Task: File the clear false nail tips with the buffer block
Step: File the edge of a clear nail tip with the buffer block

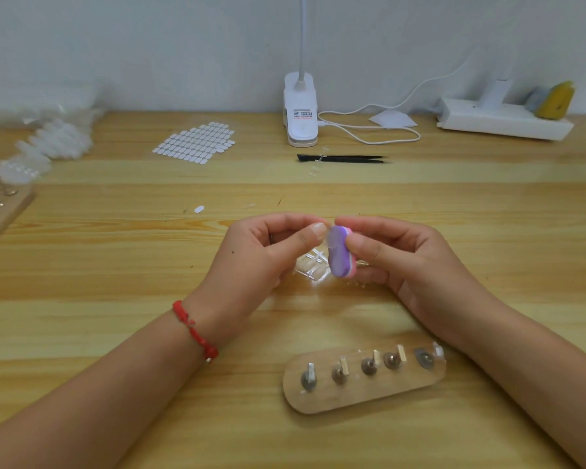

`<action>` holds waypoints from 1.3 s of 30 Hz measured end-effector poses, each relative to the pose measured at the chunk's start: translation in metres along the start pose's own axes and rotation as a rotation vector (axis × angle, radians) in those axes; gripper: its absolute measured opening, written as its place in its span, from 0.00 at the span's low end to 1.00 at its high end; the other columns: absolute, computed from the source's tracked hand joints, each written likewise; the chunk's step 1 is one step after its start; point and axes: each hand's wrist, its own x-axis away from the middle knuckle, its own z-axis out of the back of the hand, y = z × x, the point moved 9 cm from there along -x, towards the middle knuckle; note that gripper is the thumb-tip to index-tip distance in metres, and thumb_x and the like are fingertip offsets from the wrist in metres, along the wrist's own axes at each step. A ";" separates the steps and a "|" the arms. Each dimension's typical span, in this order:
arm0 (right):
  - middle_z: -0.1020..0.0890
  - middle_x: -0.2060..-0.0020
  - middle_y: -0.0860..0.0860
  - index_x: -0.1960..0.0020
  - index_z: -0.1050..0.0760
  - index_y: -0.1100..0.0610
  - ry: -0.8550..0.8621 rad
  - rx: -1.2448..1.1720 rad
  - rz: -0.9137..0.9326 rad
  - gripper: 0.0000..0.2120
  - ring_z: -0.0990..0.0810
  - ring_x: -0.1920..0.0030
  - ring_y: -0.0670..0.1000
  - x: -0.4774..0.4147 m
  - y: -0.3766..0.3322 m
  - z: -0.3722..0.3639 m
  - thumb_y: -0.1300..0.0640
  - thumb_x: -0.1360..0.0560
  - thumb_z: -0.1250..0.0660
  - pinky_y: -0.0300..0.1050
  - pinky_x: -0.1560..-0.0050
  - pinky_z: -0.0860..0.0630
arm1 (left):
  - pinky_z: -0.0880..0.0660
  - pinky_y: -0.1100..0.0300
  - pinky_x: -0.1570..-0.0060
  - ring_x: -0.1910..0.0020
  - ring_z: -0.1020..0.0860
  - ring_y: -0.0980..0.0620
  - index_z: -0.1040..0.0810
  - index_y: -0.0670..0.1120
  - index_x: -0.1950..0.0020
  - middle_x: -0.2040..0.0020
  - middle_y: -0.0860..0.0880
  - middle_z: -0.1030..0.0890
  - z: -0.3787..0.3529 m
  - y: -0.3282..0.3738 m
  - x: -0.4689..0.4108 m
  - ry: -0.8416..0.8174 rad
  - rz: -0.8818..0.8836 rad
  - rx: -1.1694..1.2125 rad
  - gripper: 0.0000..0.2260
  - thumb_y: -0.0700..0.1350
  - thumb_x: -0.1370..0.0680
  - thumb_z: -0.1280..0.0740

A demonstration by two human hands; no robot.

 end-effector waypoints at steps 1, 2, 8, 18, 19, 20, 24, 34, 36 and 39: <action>0.13 0.58 0.53 0.53 0.14 0.52 -0.016 0.026 -0.010 0.13 0.15 0.58 0.48 0.000 0.001 -0.001 0.55 0.38 0.25 0.38 0.60 0.20 | 0.40 0.70 0.78 0.78 0.39 0.59 0.17 0.49 0.57 0.79 0.57 0.32 0.002 0.000 0.000 0.014 -0.002 -0.003 0.03 0.45 0.27 0.31; 0.13 0.58 0.53 0.53 0.14 0.52 -0.019 0.039 -0.016 0.13 0.15 0.59 0.48 0.000 0.001 -0.001 0.55 0.38 0.23 0.38 0.60 0.20 | 0.40 0.70 0.78 0.78 0.39 0.59 0.17 0.50 0.57 0.78 0.57 0.32 0.004 -0.001 0.000 0.028 -0.003 -0.004 0.03 0.45 0.27 0.32; 0.14 0.60 0.51 0.54 0.14 0.51 -0.035 0.056 0.018 0.09 0.16 0.59 0.48 -0.001 0.001 -0.001 0.58 0.34 0.25 0.39 0.59 0.20 | 0.39 0.70 0.78 0.77 0.38 0.59 0.18 0.50 0.56 0.77 0.57 0.30 0.002 -0.001 -0.001 0.028 -0.014 0.003 0.05 0.47 0.28 0.31; 0.28 0.65 0.54 0.59 0.19 0.53 0.062 0.126 0.048 0.03 0.32 0.70 0.47 -0.003 -0.005 0.007 0.58 0.31 0.31 0.38 0.70 0.31 | 0.37 0.69 0.78 0.78 0.37 0.58 0.16 0.51 0.58 0.60 0.52 0.15 0.004 0.000 0.001 0.046 -0.021 0.073 0.09 0.53 0.33 0.30; 0.26 0.64 0.54 0.58 0.18 0.50 0.071 0.251 0.099 0.03 0.31 0.70 0.47 -0.001 -0.011 0.004 0.54 0.31 0.26 0.36 0.69 0.30 | 0.36 0.69 0.77 0.78 0.37 0.59 0.16 0.51 0.58 0.60 0.52 0.15 0.003 0.000 0.001 0.036 -0.024 0.078 0.08 0.53 0.33 0.30; 0.24 0.63 0.53 0.58 0.18 0.49 0.074 0.336 0.138 0.04 0.31 0.70 0.47 0.002 -0.015 0.002 0.51 0.31 0.25 0.35 0.69 0.30 | 0.35 0.69 0.77 0.78 0.36 0.59 0.16 0.52 0.59 0.60 0.52 0.15 0.001 0.001 0.002 0.025 -0.027 0.081 0.07 0.53 0.33 0.29; 0.21 0.66 0.48 0.60 0.18 0.50 0.101 0.333 0.175 0.06 0.30 0.71 0.44 0.005 -0.018 0.001 0.48 0.33 0.28 0.34 0.69 0.30 | 0.34 0.67 0.75 0.78 0.35 0.59 0.16 0.51 0.59 0.62 0.52 0.16 -0.005 0.002 0.004 -0.041 -0.016 0.105 0.07 0.51 0.33 0.29; 0.29 0.69 0.47 0.69 0.23 0.53 -0.297 0.168 -0.230 0.10 0.37 0.71 0.44 0.010 0.010 -0.022 0.58 0.30 0.34 0.35 0.76 0.42 | 0.26 0.61 0.69 0.72 0.25 0.55 0.17 0.55 0.50 0.61 0.56 0.18 -0.019 0.052 0.027 -0.252 -0.462 -0.587 0.11 0.52 0.31 0.25; 0.28 0.69 0.46 0.69 0.21 0.52 -0.345 0.185 -0.234 0.10 0.37 0.72 0.43 0.012 0.011 -0.027 0.57 0.29 0.34 0.34 0.76 0.43 | 0.27 0.57 0.69 0.71 0.26 0.54 0.17 0.56 0.51 0.59 0.58 0.20 -0.016 0.064 0.036 -0.199 -0.603 -0.757 0.09 0.55 0.30 0.27; 0.29 0.68 0.46 0.55 0.17 0.55 -0.334 0.142 -0.239 0.07 0.37 0.72 0.42 0.011 0.010 -0.025 0.52 0.30 0.30 0.31 0.78 0.41 | 0.27 0.60 0.68 0.68 0.26 0.54 0.16 0.52 0.52 0.58 0.57 0.20 -0.003 0.069 0.048 -0.128 -0.620 -0.745 0.10 0.55 0.30 0.29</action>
